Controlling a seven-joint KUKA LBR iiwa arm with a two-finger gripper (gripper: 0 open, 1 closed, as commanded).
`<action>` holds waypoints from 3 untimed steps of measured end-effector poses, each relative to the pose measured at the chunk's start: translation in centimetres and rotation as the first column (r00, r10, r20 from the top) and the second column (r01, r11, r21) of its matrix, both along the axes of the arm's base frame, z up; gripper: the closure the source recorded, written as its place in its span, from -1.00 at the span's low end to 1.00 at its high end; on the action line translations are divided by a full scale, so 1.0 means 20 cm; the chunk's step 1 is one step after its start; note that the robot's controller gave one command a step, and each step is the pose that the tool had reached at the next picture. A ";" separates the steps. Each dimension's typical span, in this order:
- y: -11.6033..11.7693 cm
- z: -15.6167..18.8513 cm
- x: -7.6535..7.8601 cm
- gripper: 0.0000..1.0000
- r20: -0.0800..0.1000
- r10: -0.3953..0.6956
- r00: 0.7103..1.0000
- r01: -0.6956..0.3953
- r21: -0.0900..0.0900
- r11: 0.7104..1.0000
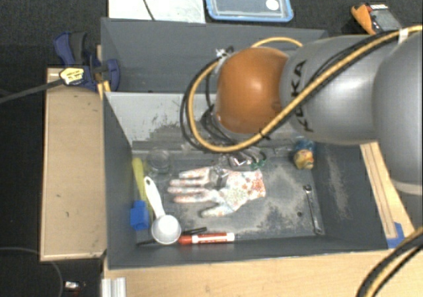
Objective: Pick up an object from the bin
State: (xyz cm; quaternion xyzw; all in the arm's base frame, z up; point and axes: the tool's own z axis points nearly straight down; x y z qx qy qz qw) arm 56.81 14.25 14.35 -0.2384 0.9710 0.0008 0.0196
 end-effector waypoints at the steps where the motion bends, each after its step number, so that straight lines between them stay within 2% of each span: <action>1: -0.03 -0.32 -0.18 1.00 -0.019 -0.113 0.993 0.113 0.003 0.994; 2: -0.03 -0.32 -0.18 1.00 -0.019 -0.114 0.993 0.114 0.003 0.993; 3: -0.23 -0.09 -0.19 1.00 -0.020 -0.015 1.000 0.015 0.002 1.000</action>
Offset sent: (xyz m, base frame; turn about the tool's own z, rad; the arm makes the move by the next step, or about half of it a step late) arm 0.0000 0.0000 0.0000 0.0000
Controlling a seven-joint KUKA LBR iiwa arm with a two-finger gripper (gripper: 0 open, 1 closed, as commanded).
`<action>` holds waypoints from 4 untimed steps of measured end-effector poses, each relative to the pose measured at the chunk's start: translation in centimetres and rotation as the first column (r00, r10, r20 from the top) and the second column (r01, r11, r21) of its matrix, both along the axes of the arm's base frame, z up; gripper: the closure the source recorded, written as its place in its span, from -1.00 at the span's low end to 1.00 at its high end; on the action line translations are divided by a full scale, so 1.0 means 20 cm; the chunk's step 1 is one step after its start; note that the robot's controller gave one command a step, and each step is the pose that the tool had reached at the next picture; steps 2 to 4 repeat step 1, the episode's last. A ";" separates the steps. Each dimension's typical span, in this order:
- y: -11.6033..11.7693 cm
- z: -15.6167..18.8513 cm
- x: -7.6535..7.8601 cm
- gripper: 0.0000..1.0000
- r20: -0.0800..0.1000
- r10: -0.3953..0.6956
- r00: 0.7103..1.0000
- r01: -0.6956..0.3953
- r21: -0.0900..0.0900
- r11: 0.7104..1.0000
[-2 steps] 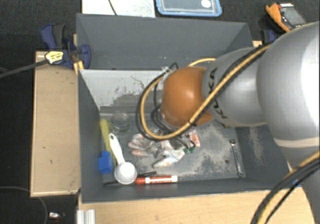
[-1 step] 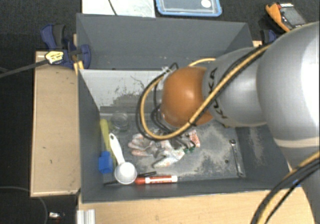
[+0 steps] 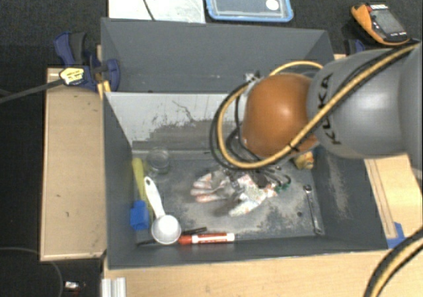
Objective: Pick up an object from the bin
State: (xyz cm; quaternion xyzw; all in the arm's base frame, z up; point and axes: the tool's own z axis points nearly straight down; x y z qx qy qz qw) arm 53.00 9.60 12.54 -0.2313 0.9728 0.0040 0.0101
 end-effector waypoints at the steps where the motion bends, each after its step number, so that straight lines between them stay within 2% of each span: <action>1: -0.04 0.16 -0.08 1.00 0.001 -0.024 1.000 0.024 0.002 1.000; 4: -0.04 0.16 -0.08 1.00 0.001 -0.024 1.000 0.024 0.002 1.000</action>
Offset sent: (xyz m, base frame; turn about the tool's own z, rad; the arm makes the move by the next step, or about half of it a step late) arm -0.0414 -0.0157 0.1017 0.0475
